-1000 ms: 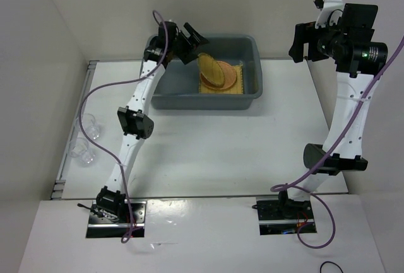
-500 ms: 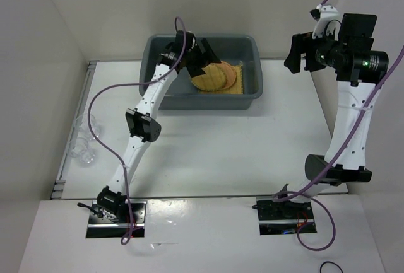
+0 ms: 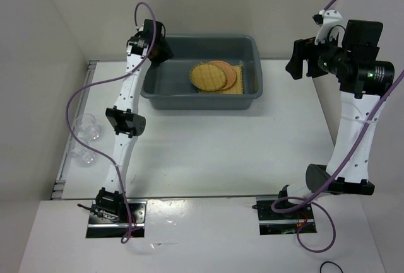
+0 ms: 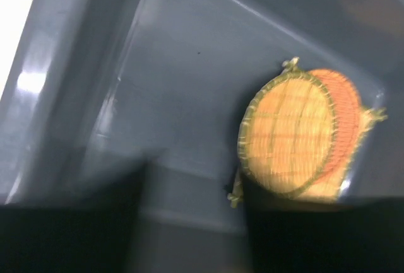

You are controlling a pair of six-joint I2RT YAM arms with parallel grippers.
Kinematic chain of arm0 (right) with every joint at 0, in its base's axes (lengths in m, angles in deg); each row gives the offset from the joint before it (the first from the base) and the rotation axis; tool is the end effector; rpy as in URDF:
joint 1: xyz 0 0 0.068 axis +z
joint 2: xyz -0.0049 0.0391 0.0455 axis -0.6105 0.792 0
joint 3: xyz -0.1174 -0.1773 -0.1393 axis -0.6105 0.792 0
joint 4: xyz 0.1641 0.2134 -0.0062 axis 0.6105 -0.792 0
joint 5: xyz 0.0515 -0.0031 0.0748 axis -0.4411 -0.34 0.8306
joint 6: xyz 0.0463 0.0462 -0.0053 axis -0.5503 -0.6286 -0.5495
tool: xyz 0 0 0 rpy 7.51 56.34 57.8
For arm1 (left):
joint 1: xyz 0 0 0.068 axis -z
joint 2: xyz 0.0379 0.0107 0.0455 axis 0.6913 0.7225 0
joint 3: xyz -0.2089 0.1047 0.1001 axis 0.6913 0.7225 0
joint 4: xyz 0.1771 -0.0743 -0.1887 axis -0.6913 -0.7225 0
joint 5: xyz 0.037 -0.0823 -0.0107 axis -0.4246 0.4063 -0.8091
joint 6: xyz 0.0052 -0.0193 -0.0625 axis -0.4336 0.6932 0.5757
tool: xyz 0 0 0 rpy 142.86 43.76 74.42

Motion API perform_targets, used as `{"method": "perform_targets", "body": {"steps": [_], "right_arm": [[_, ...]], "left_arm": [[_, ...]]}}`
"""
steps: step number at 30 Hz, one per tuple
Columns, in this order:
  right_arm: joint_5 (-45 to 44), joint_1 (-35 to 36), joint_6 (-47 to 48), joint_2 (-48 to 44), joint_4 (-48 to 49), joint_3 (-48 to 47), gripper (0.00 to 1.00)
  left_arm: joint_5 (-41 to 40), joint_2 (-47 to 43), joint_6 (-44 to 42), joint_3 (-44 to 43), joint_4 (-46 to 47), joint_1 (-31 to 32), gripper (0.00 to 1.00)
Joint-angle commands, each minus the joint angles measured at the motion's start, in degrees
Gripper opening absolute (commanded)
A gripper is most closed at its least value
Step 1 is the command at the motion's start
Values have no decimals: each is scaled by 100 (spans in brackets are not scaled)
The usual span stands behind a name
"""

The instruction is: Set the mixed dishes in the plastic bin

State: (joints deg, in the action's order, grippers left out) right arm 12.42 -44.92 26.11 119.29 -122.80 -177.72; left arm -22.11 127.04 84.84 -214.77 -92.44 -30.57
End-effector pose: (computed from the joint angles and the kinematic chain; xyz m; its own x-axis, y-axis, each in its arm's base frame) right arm 0.2439 -0.0118 0.5137 -0.4357 -0.1857 -0.8807 -0.3217 0.9460 -0.0403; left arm 0.5129 -0.1103 0.3218 -0.5169 -0.5843 -0.6257 -0.3794 0.8115 -0.4443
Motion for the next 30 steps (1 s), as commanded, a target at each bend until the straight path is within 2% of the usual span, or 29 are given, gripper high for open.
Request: {"method": "perform_targets", "body": {"steps": [1, 2, 4, 11, 16, 18, 24, 30], "right_arm": [[-3, -36, 62, -180, 107, 143, 84], [-64, -36, 62, -250, 107, 214, 84], [-64, -36, 62, -251, 107, 284, 84], [-302, -36, 62, -435, 212, 575, 84], [-354, -36, 62, -216, 212, 347, 84], [-354, -36, 62, -146, 212, 285, 84], [-354, -36, 114, 22, 212, 101, 84], [-468, -36, 114, 83, 212, 47, 84]], "left_arm": [[-154, 190, -421, -61, 97, 160, 29], [-84, 313, -421, -61, 97, 160, 17], [48, 463, -421, -61, 97, 160, 6], [-22, 1095, -641, -61, -62, 458, 5], [-22, 1307, -747, -61, -62, 511, 13], [162, 1360, -747, -61, 8, 511, 13], [917, 1518, -808, -61, 649, 564, 29], [1726, 1773, -598, -60, 1072, 564, 32]]}}
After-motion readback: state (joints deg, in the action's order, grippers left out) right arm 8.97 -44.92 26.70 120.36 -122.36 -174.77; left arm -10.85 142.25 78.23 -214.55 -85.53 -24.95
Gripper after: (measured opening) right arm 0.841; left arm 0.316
